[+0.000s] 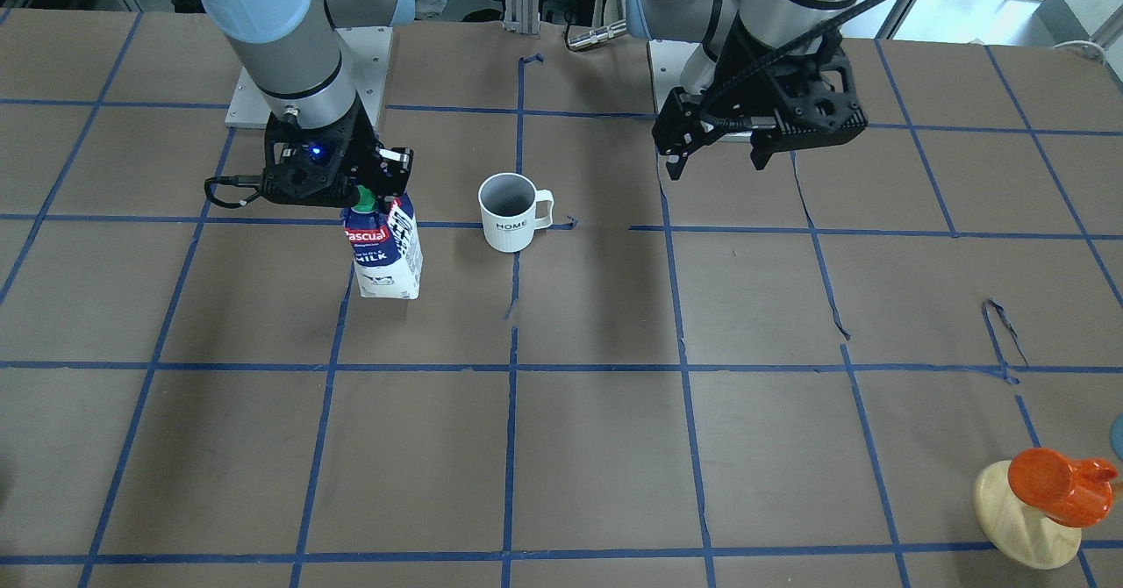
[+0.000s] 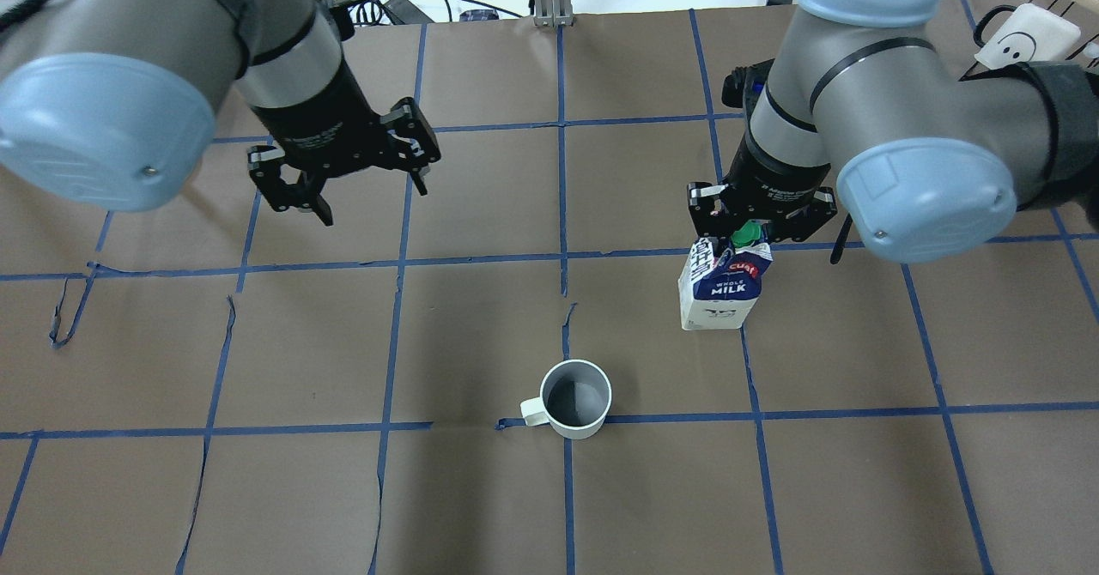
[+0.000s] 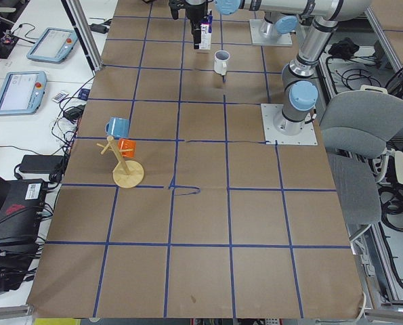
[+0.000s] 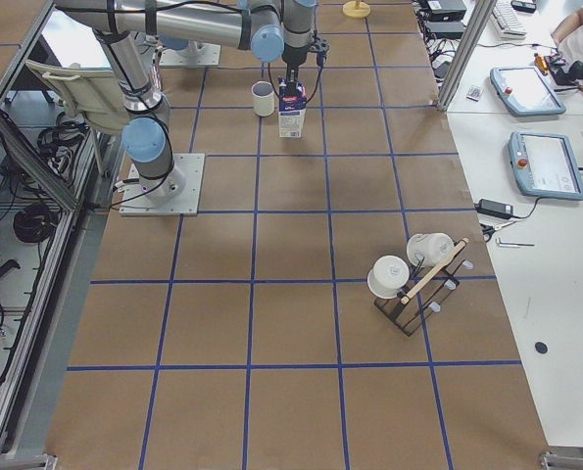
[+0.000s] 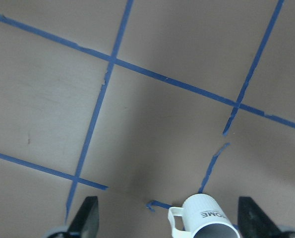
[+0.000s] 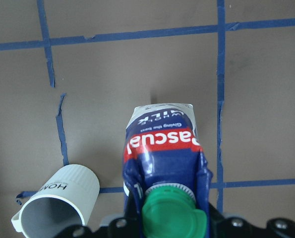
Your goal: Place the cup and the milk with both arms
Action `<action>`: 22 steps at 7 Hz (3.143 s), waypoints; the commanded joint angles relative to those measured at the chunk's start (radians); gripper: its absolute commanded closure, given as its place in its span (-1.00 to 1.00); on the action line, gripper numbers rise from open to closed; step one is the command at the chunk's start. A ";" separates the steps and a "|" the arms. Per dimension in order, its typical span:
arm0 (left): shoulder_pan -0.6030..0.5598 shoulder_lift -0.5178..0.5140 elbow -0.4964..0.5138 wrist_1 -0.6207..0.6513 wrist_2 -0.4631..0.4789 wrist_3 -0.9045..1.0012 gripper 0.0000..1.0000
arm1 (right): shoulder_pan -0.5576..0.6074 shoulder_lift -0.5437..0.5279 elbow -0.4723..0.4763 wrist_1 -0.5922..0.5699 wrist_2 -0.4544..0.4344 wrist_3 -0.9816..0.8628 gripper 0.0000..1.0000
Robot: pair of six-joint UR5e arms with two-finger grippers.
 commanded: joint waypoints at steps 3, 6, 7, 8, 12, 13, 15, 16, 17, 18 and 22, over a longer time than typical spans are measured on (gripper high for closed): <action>0.026 -0.013 0.011 0.028 -0.006 0.128 -1.00 | 0.106 0.002 0.037 -0.007 0.002 0.087 0.14; 0.028 -0.025 0.040 0.025 0.000 0.130 -1.00 | 0.130 0.008 0.045 -0.007 0.003 0.104 0.14; 0.031 -0.021 0.037 0.021 0.010 0.136 -1.00 | 0.138 0.008 0.045 -0.007 0.005 0.109 0.14; 0.031 -0.019 0.037 0.017 0.020 0.136 -1.00 | 0.140 0.009 0.045 -0.009 0.038 0.111 0.14; 0.032 -0.019 0.031 0.022 0.018 0.137 -1.00 | 0.140 0.020 0.045 -0.010 0.037 0.109 -0.87; 0.029 -0.019 0.030 0.022 0.020 0.136 -1.00 | 0.140 0.021 0.042 -0.019 0.031 0.108 -1.00; 0.029 -0.019 0.031 0.022 0.020 0.136 -1.00 | 0.114 0.015 0.015 -0.079 0.014 0.102 -1.00; 0.029 -0.019 0.031 0.022 0.020 0.136 -1.00 | 0.092 0.015 -0.052 -0.067 -0.057 0.094 -1.00; 0.029 -0.019 0.031 0.022 0.021 0.136 -1.00 | 0.057 0.014 -0.120 -0.024 -0.064 0.088 -1.00; 0.029 -0.019 0.031 0.022 0.020 0.136 -1.00 | 0.011 0.015 -0.172 0.013 -0.069 0.089 -1.00; 0.031 -0.019 0.033 0.022 0.021 0.136 -1.00 | -0.138 0.000 -0.268 0.131 -0.119 0.023 -1.00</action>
